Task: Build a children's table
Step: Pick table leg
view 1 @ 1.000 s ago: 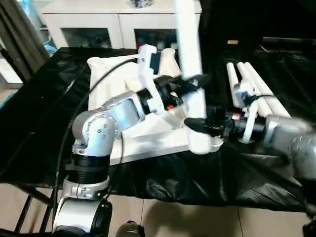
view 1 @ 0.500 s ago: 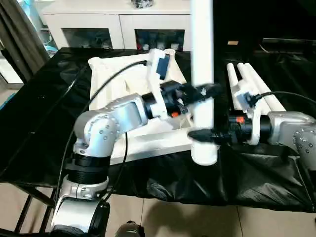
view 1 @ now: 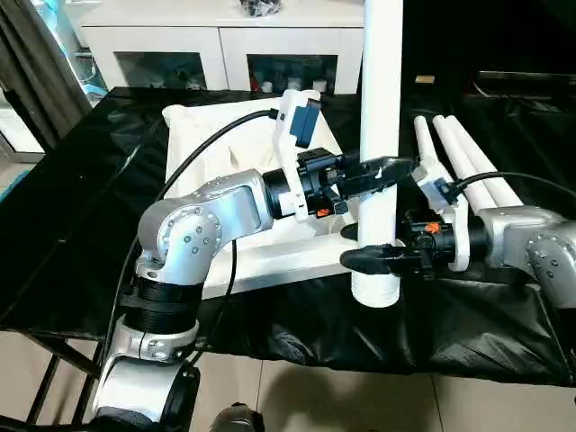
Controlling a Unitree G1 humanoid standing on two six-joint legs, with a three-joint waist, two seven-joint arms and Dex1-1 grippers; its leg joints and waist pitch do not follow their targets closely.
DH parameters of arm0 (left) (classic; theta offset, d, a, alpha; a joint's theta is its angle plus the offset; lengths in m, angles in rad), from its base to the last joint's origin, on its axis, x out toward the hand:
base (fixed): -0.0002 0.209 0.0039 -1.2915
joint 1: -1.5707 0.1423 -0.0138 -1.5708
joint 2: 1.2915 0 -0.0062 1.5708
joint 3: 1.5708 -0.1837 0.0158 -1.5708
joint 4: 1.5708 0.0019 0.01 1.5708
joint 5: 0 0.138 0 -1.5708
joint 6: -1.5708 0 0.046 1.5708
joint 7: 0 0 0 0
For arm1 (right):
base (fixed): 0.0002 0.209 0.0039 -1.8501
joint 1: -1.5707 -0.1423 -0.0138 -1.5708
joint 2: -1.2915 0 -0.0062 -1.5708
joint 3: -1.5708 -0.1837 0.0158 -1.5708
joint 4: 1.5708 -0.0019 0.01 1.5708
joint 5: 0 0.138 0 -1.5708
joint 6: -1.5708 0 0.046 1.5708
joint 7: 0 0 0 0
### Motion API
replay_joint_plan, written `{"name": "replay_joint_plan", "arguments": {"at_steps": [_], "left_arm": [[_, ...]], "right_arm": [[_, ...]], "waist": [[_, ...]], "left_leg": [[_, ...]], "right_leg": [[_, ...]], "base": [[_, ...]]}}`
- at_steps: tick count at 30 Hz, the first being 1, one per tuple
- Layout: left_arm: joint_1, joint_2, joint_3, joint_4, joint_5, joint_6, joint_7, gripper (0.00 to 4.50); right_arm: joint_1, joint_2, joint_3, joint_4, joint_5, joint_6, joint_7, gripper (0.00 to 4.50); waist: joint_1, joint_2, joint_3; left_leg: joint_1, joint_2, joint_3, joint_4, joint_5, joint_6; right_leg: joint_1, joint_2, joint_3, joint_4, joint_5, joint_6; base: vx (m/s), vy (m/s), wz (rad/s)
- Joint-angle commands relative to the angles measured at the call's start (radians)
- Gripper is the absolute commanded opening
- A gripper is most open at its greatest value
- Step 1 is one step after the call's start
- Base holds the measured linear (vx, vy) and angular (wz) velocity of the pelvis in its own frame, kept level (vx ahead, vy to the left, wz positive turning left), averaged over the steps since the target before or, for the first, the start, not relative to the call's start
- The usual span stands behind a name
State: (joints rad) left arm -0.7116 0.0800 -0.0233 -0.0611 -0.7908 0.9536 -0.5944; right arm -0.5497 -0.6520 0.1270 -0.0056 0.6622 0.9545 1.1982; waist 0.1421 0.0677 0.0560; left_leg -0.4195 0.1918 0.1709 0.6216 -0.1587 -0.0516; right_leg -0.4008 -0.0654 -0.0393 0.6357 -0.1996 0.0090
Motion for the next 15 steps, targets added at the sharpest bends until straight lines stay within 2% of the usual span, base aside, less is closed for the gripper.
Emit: {"name": "replay_joint_plan", "arguments": {"at_steps": [1,5,7,15], "left_arm": [[-0.021,0.007,-0.011,-0.005,-0.003,0.003,-0.01,1.88],[-0.021,0.01,-0.01,-0.003,-0.002,0.004,-0.014,1.88],[-0.021,0.01,-0.01,-0.003,-0.001,0.005,-0.014,1.88],[-0.018,0.018,-0.021,-0.01,0.013,-0.004,-0.015,1.88]], "right_arm": [[-0.01,-0.011,0.004,0.0,-0.004,-0.006,0.006,3.34],[-0.009,-0.009,0.009,0.003,-0.007,-0.008,0.007,3.13],[-0.008,-0.009,0.011,0.005,-0.008,-0.009,0.007,2.82],[0.001,0.003,0.01,0.002,-0.01,-0.013,0.007,2.17]], "waist": [[-0.001,-0.023,-0.084],[0.0,-0.022,-0.083],[-0.001,-0.022,-0.083],[0.0,-0.022,-0.082]], "left_leg": [[0.03,0.027,-0.009,-0.055,-0.108,0.046],[0.031,0.027,-0.009,-0.054,-0.118,0.044],[0.031,0.027,-0.009,-0.055,-0.122,0.042],[0.031,0.027,-0.01,-0.056,-0.135,0.035]], "right_leg": [[0.05,-0.06,0.03,-0.071,-0.1,-0.23],[0.049,-0.06,0.03,-0.073,-0.116,-0.228],[0.048,-0.06,0.03,-0.074,-0.123,-0.227],[0.046,-0.06,0.03,-0.074,-0.141,-0.221]], "base": [[0.0,0.0,0.0],[0.0,0.0,0.0],[0.0,0.0,0.0],[0.0,0.0,0.0]]}}
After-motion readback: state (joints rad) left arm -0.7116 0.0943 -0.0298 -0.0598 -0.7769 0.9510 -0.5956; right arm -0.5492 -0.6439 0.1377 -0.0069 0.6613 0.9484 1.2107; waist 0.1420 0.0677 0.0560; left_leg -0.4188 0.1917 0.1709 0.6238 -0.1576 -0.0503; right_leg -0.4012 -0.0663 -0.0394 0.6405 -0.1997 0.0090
